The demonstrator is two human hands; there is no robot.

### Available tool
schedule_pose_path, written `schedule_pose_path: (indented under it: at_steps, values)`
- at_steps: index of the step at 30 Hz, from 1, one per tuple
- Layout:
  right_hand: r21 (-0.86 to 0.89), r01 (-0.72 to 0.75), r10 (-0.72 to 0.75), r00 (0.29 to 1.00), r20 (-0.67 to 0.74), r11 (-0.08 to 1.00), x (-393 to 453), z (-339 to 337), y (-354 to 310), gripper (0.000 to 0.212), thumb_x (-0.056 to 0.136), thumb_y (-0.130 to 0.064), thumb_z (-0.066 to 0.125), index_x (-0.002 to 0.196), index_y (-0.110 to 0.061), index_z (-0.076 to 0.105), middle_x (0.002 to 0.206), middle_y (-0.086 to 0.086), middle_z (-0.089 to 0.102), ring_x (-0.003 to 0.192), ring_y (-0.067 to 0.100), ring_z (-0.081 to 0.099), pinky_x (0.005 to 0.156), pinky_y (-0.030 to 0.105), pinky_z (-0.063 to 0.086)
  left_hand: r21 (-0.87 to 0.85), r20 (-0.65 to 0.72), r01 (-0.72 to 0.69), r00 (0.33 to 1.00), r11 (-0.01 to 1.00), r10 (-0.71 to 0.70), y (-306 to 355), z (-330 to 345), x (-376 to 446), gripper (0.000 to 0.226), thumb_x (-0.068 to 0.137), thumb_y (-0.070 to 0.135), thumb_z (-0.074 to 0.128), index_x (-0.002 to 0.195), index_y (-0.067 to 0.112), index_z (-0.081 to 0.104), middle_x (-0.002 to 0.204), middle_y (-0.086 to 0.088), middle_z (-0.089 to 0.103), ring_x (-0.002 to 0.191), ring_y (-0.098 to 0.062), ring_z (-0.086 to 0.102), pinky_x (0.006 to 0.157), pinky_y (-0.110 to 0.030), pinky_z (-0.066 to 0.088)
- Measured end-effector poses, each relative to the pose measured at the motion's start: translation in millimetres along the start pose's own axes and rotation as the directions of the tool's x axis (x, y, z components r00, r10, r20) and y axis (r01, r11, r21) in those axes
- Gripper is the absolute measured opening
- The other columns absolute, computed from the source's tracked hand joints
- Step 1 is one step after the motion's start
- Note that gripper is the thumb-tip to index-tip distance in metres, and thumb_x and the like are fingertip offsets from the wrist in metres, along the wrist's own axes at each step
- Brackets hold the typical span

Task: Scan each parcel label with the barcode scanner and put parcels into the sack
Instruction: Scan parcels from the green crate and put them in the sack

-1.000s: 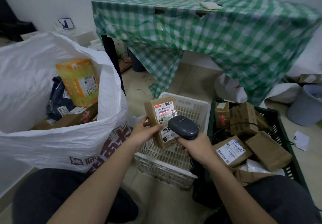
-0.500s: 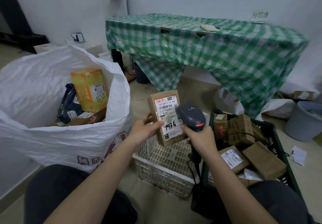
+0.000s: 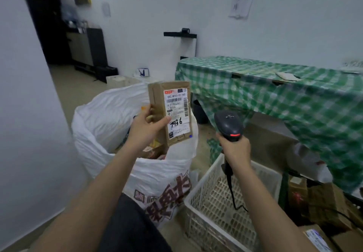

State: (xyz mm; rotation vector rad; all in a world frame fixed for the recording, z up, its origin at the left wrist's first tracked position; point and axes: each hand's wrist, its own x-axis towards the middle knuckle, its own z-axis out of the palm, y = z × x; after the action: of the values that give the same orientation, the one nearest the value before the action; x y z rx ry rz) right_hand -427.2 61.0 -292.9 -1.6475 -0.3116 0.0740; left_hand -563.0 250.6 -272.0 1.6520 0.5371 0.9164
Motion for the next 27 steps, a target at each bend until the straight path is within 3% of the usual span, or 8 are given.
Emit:
schedule_pose_path:
  at_steps: [3, 5, 7, 11, 14, 17, 21, 27]
  values:
    - [-0.021, -0.018, 0.018, 1.0, 0.004, 1.0, 6, 10, 2, 0.02, 0.078, -0.02, 0.077, 0.067, -0.023, 0.06, 0.066, 0.005, 0.064, 0.074, 0.032, 0.064, 0.077, 0.05, 0.054, 0.314, -0.059, 0.013, 0.998, 0.949, 0.005, -7, -39, 40, 0.054, 0.085, 0.038, 0.069, 0.134, 0.027, 0.048, 0.119, 0.007, 0.063, 0.106, -0.014, 0.06, 0.085, -0.04, 0.054]
    - [-0.026, -0.03, 0.03, 1.0, 0.006, 0.999, 12, 11, 8, 0.022, 0.078, -0.018, 0.077, 0.067, -0.023, 0.059, 0.067, 0.008, 0.064, 0.075, 0.033, 0.064, 0.078, 0.054, 0.054, 0.508, -0.058, 0.141, 0.99, 0.85, -0.13, -19, -52, 61, 0.049, 0.09, 0.041, 0.059, 0.133, 0.02, 0.05, 0.123, -0.002, 0.061, 0.108, -0.023, 0.06, 0.088, -0.044, 0.052]
    - [-0.041, -0.052, 0.052, 0.999, 0.003, 0.998, 17, 6, 17, 0.023, 0.077, -0.018, 0.078, 0.066, -0.023, 0.058, 0.07, 0.013, 0.067, 0.076, 0.034, 0.065, 0.079, 0.055, 0.054, 0.567, -0.067, 0.192, 0.98, 0.801, -0.188, -24, -49, 65, 0.042, 0.096, 0.036, 0.053, 0.13, 0.012, 0.055, 0.125, -0.008, 0.06, 0.108, -0.027, 0.058, 0.088, -0.037, 0.047]
    - [-0.052, -0.135, 0.134, 0.991, -0.024, 0.99, 27, -25, 46, 0.021, 0.08, -0.017, 0.077, 0.066, -0.017, 0.061, 0.07, 0.017, 0.067, 0.066, 0.033, 0.063, 0.071, 0.05, 0.054, 0.469, 0.03, -0.021, 1.0, 0.883, 0.008, -21, -4, 57, 0.04, 0.097, 0.022, 0.055, 0.135, 0.013, 0.052, 0.133, -0.001, 0.053, 0.108, -0.001, 0.058, 0.083, -0.021, 0.049]
    - [-0.008, -0.207, 0.206, 0.976, -0.069, 0.978, 29, -60, 75, 0.015, 0.086, -0.01, 0.071, 0.074, -0.009, 0.062, 0.065, 0.012, 0.061, 0.059, 0.025, 0.056, 0.057, 0.034, 0.044, 0.323, 0.124, -0.103, 0.99, 0.941, 0.066, -25, 50, 38, 0.033, 0.096, 0.022, 0.058, 0.128, 0.016, 0.058, 0.13, 0.005, 0.053, 0.119, -0.008, 0.051, 0.097, -0.029, 0.046]
    - [0.054, -0.308, 0.313, 0.938, -0.151, 0.95, 27, -101, 110, 0.012, 0.087, -0.012, 0.07, 0.08, -0.014, 0.061, 0.069, 0.007, 0.061, 0.063, 0.023, 0.056, 0.057, 0.03, 0.042, 0.216, 0.25, -0.151, 0.964, 0.964, 0.095, -32, 114, 18, 0.029, 0.095, 0.022, 0.058, 0.124, 0.018, 0.058, 0.125, 0.006, 0.054, 0.113, -0.006, 0.053, 0.087, -0.017, 0.044]
    - [0.112, -0.441, 0.454, 0.85, -0.267, 0.891, 21, -160, 159, 0.015, 0.085, -0.015, 0.072, 0.091, -0.004, 0.065, 0.072, 0.011, 0.065, 0.066, 0.026, 0.059, 0.061, 0.032, 0.046, 0.163, 0.463, -0.101, 0.886, 0.981, 0.015, -61, 210, -11, 0.022, 0.095, 0.02, 0.058, 0.117, 0.022, 0.056, 0.12, 0.005, 0.055, 0.105, -0.004, 0.054, 0.077, -0.006, 0.044]
    - [0.261, -0.477, 0.543, 0.707, -0.453, 0.839, 39, -241, 213, 0.017, 0.084, -0.01, 0.071, 0.095, 0.002, 0.065, 0.076, 0.015, 0.064, 0.071, 0.027, 0.063, 0.061, 0.034, 0.051, 0.265, 0.671, 0.044, 0.709, 0.963, -0.216, -118, 345, -47, 0.035, 0.093, 0.021, 0.061, 0.126, 0.011, 0.056, 0.117, -0.002, 0.059, 0.107, -0.015, 0.056, 0.091, -0.029, 0.046]
